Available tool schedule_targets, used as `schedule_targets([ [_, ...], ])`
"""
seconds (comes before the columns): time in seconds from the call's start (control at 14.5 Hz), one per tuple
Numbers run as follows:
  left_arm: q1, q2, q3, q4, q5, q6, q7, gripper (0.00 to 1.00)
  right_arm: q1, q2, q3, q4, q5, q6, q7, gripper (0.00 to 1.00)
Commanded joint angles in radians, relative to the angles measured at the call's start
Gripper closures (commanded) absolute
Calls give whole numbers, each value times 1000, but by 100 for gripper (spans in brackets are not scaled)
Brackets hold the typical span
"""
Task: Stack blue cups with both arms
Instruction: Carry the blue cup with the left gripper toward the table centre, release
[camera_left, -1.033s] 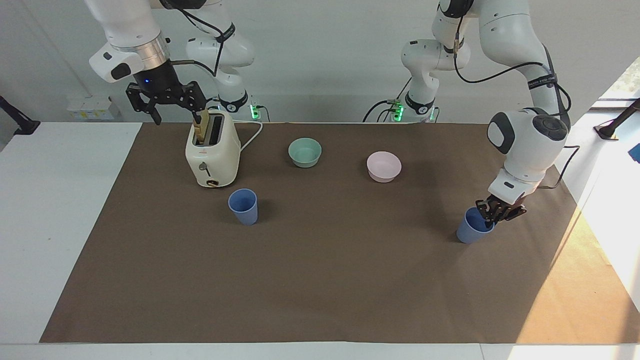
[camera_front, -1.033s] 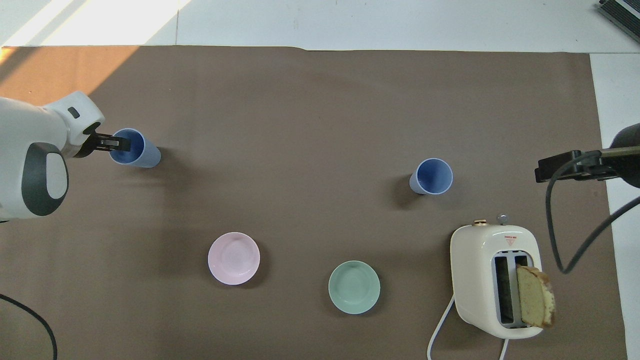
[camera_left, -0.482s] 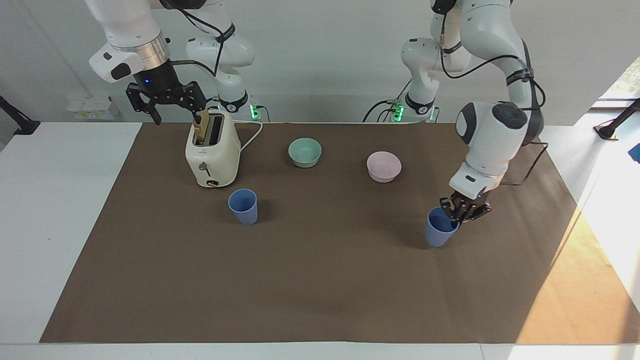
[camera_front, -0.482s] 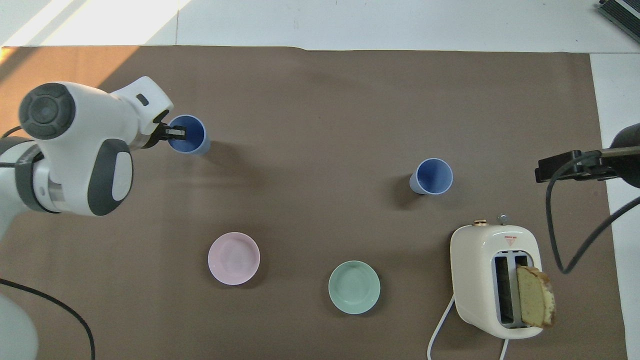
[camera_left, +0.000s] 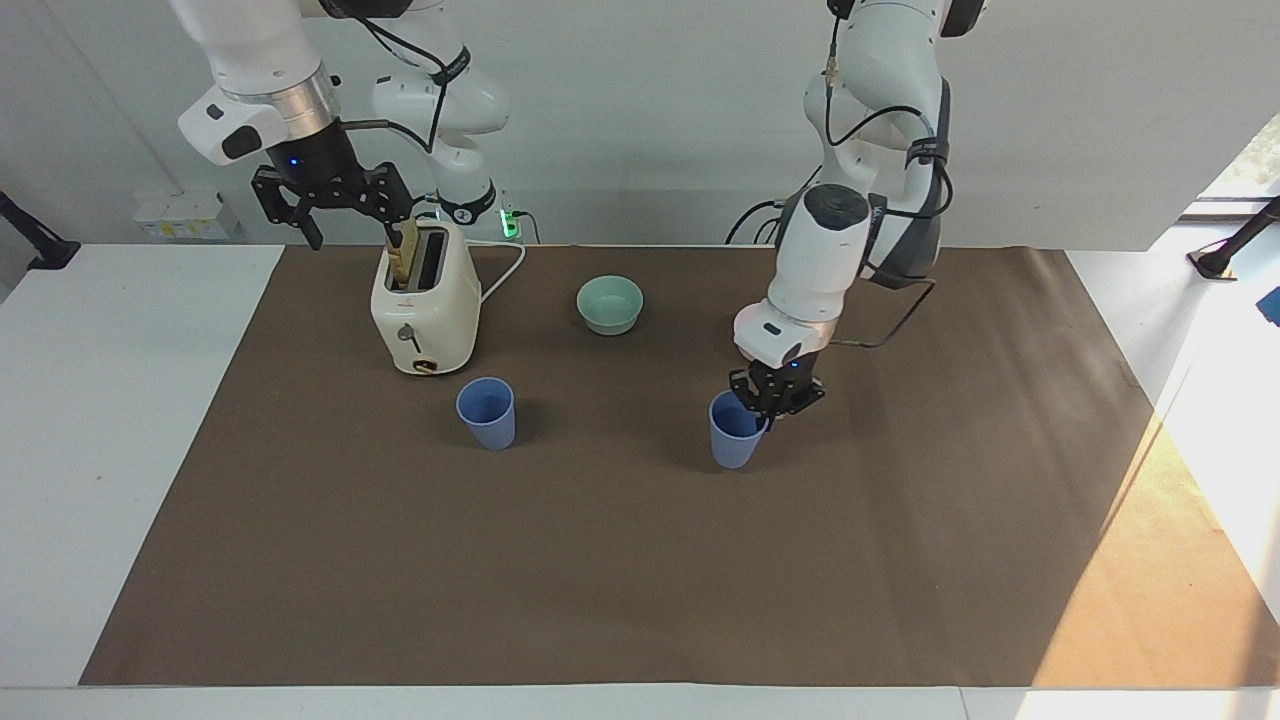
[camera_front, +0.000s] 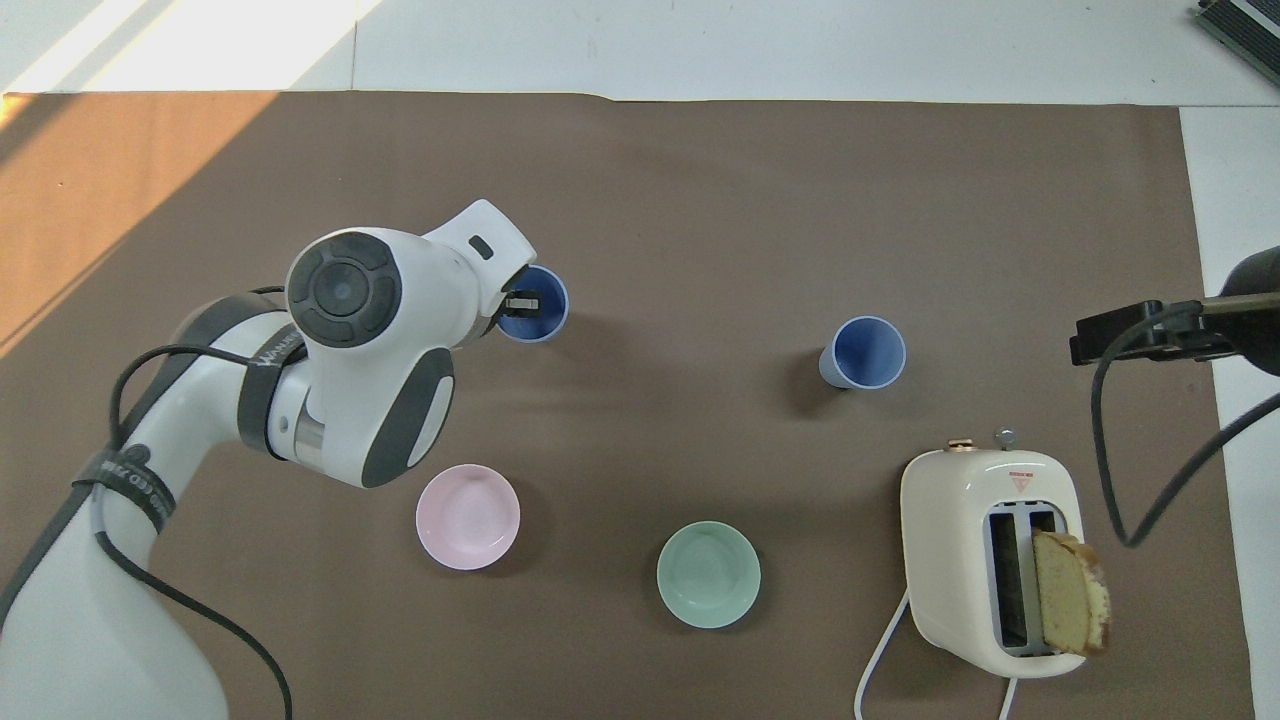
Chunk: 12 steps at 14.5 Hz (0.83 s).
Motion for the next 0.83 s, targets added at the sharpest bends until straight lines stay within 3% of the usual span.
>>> schedule_targets([
  [0.0,-66,26,16,-2,-58,26,-21,100,-4,-13,-4,-14,7,-6,-26,0],
  [0.14,-107,23,16,-18,-76,29,-19,95,-4,-13,-4,-14,7,-6,-26,0],
  [0.21,-112,22,14,-18,-78,24,-21,83,-4,-13,-4,-13,7,-6,-26,0],
  [0.28,-118,22,14,-15,-78,26,-22,59,-4,-15,-4,-14,7,-6,-26,0],
  [0.34,-118,22,16,-10,-79,24,-22,24,-4,-13,-4,-14,7,-6,-26,0],
  [0.41,-112,22,16,-6,-79,24,-22,0,-4,-15,-4,-14,7,-6,-26,0],
  [0.76,-33,-46,31,1,-76,-49,-2,0,-6,-15,-4,-14,7,-8,-26,0],
])
